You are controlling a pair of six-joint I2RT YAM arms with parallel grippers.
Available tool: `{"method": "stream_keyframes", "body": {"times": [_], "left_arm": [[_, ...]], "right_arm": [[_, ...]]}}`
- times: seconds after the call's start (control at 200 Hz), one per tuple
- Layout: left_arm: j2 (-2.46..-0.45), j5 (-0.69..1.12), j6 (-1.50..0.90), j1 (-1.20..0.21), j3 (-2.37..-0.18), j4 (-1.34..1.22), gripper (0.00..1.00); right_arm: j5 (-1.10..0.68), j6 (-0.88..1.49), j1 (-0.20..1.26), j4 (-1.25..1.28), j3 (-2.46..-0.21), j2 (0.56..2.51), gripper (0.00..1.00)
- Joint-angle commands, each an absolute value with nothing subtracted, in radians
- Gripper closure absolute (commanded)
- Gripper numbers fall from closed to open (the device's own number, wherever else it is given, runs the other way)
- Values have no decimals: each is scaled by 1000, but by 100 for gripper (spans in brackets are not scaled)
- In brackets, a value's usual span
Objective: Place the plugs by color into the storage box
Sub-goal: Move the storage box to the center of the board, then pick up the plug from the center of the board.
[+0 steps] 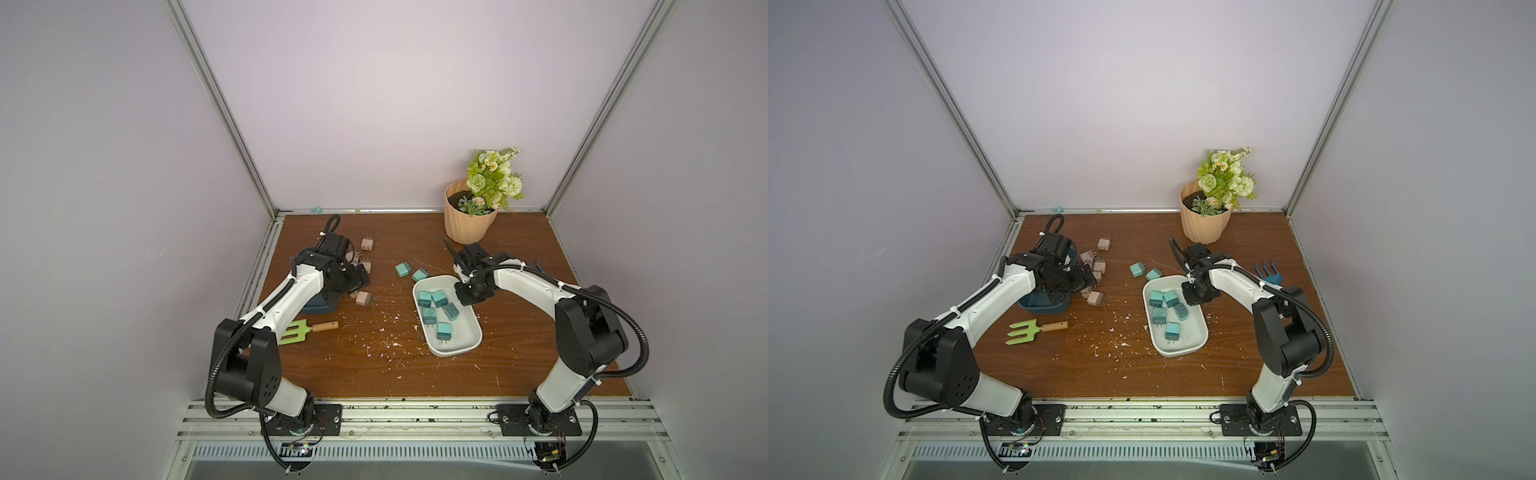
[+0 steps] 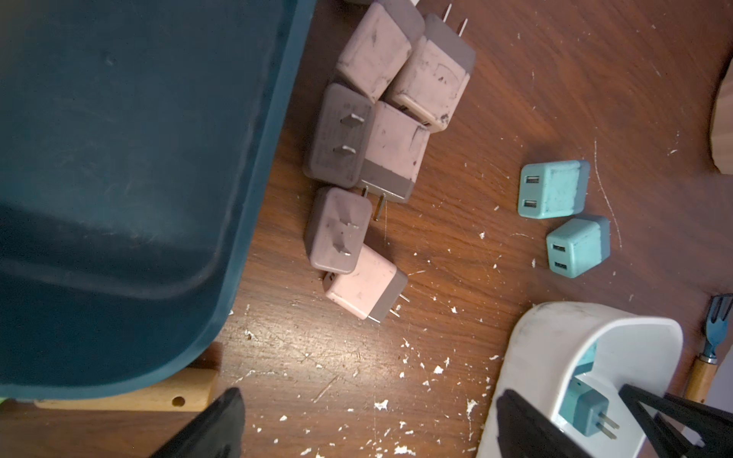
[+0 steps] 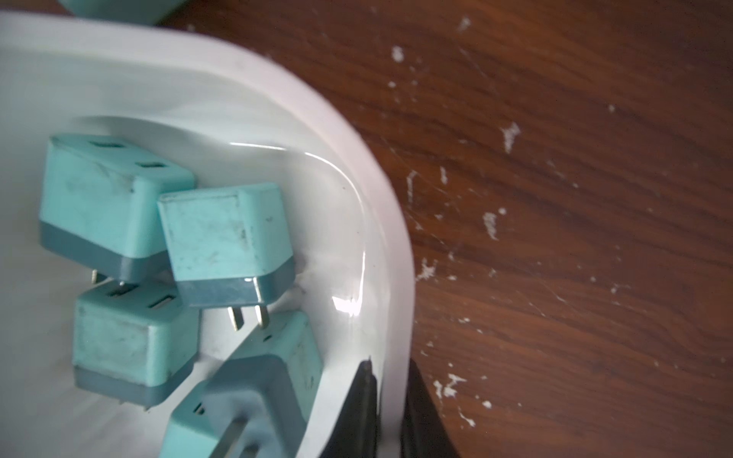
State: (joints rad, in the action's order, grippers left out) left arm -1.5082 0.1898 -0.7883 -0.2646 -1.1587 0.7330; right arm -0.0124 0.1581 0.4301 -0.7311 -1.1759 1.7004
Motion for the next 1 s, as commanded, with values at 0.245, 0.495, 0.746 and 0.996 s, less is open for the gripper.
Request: {"method": "stream_keyframes", "body": {"times": [0.245, 0.495, 0.746, 0.996], "left_arm": [[-1537, 182, -779, -272, -1219, 735, 0], [-1529, 175, -783, -270, -1225, 737, 0], [-1550, 173, -784, -270, -1235, 736, 0], [-1560, 175, -787, -269, -1261, 736, 0]], "right_arm": [[21, 169, 234, -770, -1122, 1614, 74], [32, 151, 246, -868, -1317, 1568, 29], [-64, 254, 416, -896, -1626, 1714, 25], [-126, 315, 565, -843, -1831, 1969, 24]]}}
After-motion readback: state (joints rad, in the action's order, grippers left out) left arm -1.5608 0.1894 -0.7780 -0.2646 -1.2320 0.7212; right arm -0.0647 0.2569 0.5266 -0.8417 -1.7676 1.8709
